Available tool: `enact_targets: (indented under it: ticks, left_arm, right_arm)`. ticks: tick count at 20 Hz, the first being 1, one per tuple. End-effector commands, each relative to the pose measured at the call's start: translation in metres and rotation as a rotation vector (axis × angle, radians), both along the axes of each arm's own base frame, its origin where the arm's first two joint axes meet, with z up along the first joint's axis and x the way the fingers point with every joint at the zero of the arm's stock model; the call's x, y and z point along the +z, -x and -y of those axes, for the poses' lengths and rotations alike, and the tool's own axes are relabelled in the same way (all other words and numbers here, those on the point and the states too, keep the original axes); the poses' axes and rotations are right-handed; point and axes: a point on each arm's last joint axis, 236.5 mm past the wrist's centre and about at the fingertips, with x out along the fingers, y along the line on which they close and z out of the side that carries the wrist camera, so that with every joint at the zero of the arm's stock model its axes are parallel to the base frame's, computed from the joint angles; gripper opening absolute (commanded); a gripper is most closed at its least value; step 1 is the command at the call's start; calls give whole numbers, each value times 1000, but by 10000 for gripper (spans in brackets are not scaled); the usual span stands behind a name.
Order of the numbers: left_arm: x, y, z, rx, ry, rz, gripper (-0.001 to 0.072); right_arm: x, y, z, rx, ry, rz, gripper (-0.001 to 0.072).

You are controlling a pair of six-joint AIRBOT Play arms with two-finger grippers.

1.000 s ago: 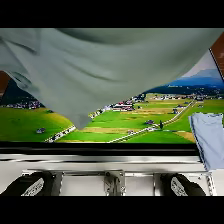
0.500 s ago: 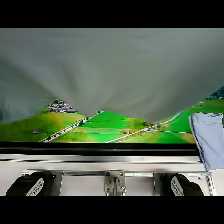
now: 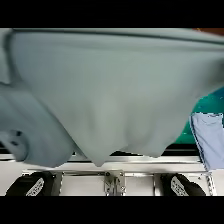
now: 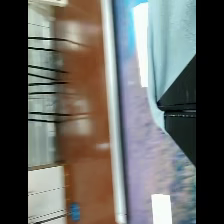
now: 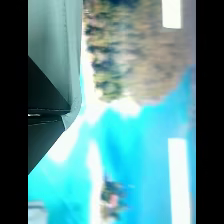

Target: Fold the shirts.

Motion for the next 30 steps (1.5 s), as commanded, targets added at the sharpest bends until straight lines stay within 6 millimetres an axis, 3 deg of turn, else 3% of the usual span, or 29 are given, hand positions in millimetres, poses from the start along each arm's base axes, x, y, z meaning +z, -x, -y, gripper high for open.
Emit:
enact_targets:
  ticks: [1,5,8,11,13,16,18,19,20,21,22,23,24,25,26,27,30]
  left_arm:
    - [-97,-65,0,1,-2,-272,33]
    - [-218,-156,0,12,13,-526,34]
    - [-286,-215,8,21,108,-614,34]
    - [-344,-252,31,-19,229,-685,34]
    - [-385,-260,43,-33,287,-768,35]
    - [-445,-250,64,-55,351,-945,34]
    - [-463,-232,63,-28,392,-1061,70]
    - [-463,-223,56,-24,394,-1098,263]
    - [-459,-212,45,-23,392,-1142,576]
    - [-452,-201,30,-23,391,-1185,660]
    - [-442,-187,10,-21,390,-1228,660]
    - [-433,-170,-11,-22,388,-1262,659]
    - [-424,-152,-33,-11,399,-1291,659]
    - [-420,-133,-51,2,415,-1315,659]
    - [-421,-111,-64,14,436,-1342,658]
    - [-430,-88,-71,30,465,-1372,658]
    - [-486,-21,-57,59,567,-1466,658]
  right_arm:
    - [-83,-36,18,-9,-95,-300,64]
    - [-190,-125,36,-43,-180,-448,64]
    - [-243,-208,30,-63,-193,-355,65]
    - [-275,-266,10,-94,-224,-253,64]
    - [-306,-279,-10,-76,-229,-281,65]
    - [-364,-264,-45,-14,-201,-450,65]
    - [-378,-254,-59,11,-200,-511,68]
    - [-371,-250,-63,22,-212,-520,156]
    - [-360,-245,-62,29,-213,-525,381]
    - [-346,-235,-51,39,-179,-538,571]
    - [-334,-221,-29,31,-109,-567,582]
    - [-324,-199,6,-4,-5,-624,581]
    - [-315,-162,50,-88,90,-736,576]
    - [-308,-127,82,-162,118,-840,516]
    - [-306,-97,96,-196,55,-918,507]
    - [-307,-78,97,-204,-58,-949,508]
    - [-319,-58,74,-191,-340,-909,510]
